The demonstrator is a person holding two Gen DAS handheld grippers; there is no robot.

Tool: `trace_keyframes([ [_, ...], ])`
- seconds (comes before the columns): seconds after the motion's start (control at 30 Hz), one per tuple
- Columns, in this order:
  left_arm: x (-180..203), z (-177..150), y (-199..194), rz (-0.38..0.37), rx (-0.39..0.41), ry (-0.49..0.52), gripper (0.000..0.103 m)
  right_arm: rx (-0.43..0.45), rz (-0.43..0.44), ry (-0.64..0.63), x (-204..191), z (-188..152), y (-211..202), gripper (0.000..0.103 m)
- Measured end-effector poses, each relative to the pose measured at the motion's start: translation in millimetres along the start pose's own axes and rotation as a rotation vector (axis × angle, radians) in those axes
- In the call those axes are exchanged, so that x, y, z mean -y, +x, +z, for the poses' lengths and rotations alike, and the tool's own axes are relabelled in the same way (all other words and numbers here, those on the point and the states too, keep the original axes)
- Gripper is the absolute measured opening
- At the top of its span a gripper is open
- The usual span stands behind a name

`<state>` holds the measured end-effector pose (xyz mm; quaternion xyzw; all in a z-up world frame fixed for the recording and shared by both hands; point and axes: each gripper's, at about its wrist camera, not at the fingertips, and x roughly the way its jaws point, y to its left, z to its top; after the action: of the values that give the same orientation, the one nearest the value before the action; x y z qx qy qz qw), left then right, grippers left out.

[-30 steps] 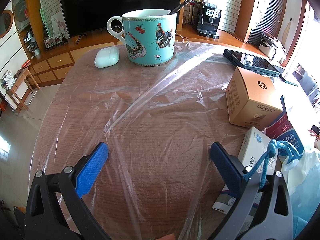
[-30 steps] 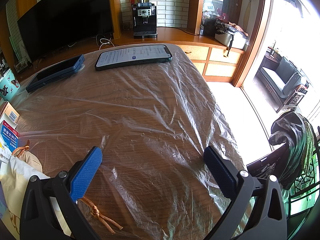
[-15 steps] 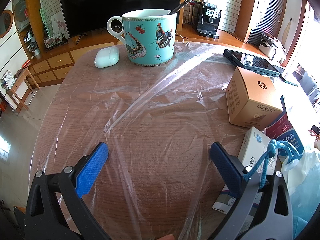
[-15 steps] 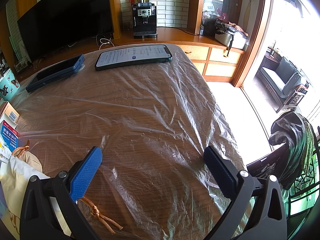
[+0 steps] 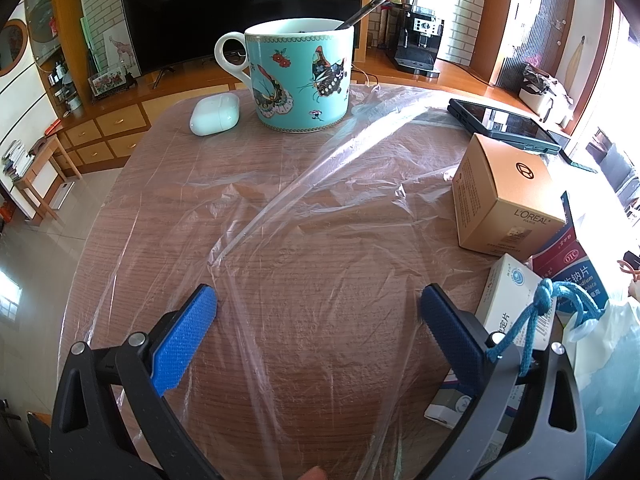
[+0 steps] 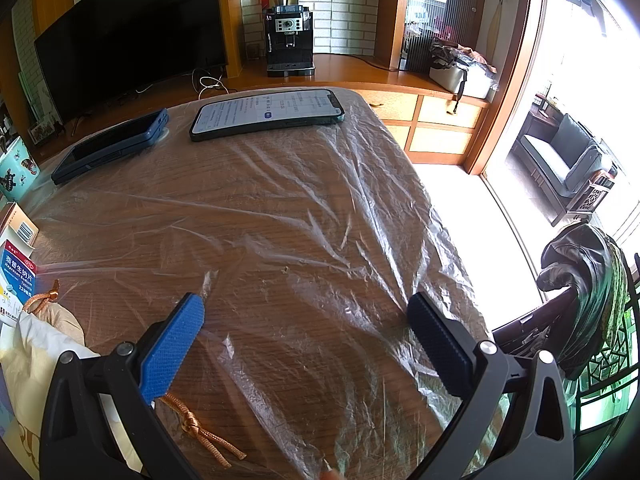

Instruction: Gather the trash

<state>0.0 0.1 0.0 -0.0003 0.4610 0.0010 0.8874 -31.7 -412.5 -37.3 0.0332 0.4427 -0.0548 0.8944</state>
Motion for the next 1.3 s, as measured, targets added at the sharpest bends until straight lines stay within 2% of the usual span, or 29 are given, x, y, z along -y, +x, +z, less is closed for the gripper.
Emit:
trace_keyframes([
  [0.27,0,2,5,0.003,0.0,-0.006,0.102,-0.003,0.0,-0.002,1,1,0,0.099],
  [0.33,1,3,6,0.0,-0.007,0.003,0.102,-0.034,0.016,-0.017,2,5,0,0.099],
  [0.4,-3,5,2,-0.007,-0.046,0.001,0.102,0.0,0.024,0.008,7,7,-14,0.099],
  [0.43,-8,6,-4,-0.003,-0.032,-0.024,0.102,0.029,0.04,0.018,9,12,-25,0.099],
  [0.5,-21,10,-33,-0.076,0.035,-0.077,0.101,0.081,0.071,0.034,14,13,-54,0.099],
  [0.6,-25,14,-78,-0.247,0.101,-0.105,0.101,0.142,0.185,0.028,11,4,-99,0.099],
  [0.67,-14,12,-100,-0.354,0.108,-0.076,0.101,0.139,0.24,-0.004,0,-4,-117,0.099],
  [0.73,5,7,-111,-0.402,0.088,-0.008,0.102,0.122,0.267,-0.039,-15,-13,-125,0.099],
  [0.83,47,-10,-114,-0.401,0.062,0.156,0.102,0.083,0.313,-0.071,-41,-32,-126,0.099],
  [0.93,78,-28,-100,-0.335,0.024,0.296,0.102,0.036,0.349,-0.081,-59,-45,-114,0.099],
  [1.1,81,-33,-75,-0.238,-0.008,0.349,0.102,-0.009,0.324,-0.039,-69,-52,-92,0.099],
  [1.2,77,-32,-62,-0.272,-0.058,0.342,0.102,-0.051,0.339,-0.021,-74,-53,-78,0.099],
  [1.3,77,-34,-51,-0.254,-0.083,0.357,0.102,-0.078,0.336,-0.007,-77,-56,-66,0.099],
])
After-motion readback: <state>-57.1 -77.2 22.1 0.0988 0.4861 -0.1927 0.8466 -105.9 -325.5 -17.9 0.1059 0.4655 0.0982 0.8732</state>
